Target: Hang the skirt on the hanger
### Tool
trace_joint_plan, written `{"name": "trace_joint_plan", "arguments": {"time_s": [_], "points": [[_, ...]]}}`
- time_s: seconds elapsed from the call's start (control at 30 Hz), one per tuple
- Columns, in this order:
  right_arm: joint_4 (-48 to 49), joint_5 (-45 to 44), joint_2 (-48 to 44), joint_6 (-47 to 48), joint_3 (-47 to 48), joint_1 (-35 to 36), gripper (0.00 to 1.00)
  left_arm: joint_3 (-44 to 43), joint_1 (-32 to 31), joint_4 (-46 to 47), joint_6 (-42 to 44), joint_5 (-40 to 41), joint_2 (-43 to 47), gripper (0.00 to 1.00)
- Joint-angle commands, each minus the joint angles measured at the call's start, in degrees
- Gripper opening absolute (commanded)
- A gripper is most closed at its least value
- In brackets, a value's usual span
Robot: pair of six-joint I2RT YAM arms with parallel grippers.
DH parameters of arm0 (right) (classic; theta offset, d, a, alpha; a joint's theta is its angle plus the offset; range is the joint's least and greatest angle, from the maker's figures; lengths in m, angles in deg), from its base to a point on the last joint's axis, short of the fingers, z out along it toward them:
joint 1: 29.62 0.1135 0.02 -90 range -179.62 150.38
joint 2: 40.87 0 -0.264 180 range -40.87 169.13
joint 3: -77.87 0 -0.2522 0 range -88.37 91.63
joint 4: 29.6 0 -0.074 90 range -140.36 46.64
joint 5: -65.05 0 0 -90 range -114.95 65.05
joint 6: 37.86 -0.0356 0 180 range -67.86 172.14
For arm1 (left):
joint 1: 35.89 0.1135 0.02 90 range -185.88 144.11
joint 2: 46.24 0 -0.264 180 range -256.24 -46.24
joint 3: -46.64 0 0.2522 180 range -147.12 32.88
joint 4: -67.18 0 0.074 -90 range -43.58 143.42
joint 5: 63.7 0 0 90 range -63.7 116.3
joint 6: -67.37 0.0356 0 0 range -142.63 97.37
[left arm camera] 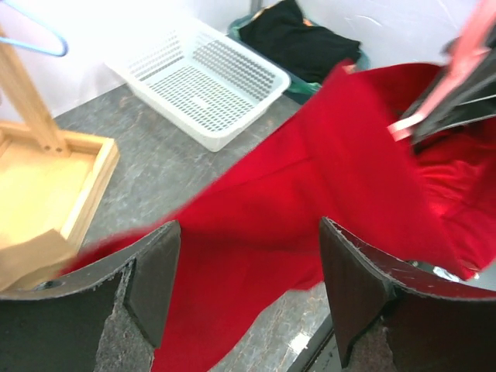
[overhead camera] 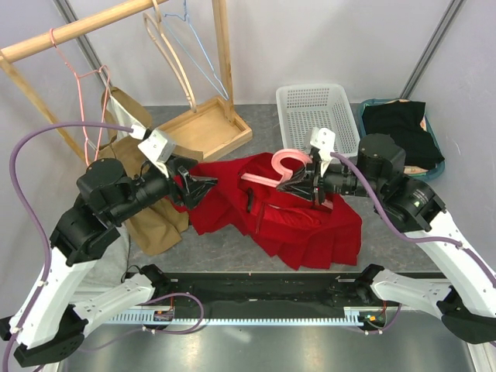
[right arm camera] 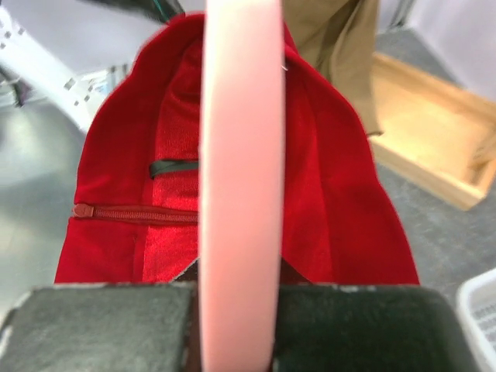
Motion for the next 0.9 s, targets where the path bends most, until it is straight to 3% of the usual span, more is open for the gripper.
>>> {"name": "trace_joint_plan", "arguments": {"time_s": [0.0,0.4,0.63,0.8,0.87], "points": [[3.0,7.5,-1.1,-0.3,-2.0,0.2,0.0,0.0,0.1,3.0,4.6,-8.3,0.4,0.79],[0.3,16.5,0.3,0.9,-3.8,0.2,0.0,6.2,0.1,0.9,10.9,-40.7,-3.9,0.78],[-0.5,18.0,0.1,1.5,-4.4,0.2,0.0,7.0,0.0,-5.5,14.0,-45.2,-6.0,0.72],[-1.0,19.3,-0.5,2.2,-3.9,0.2,0.0,8.1,0.0,-8.8,16.1,-44.0,-5.5,0.47],[-1.2,20.6,-0.6,2.6,-3.6,0.2,0.0,8.6,0.0,-10.5,17.4,-43.5,-5.9,0.46]]}}
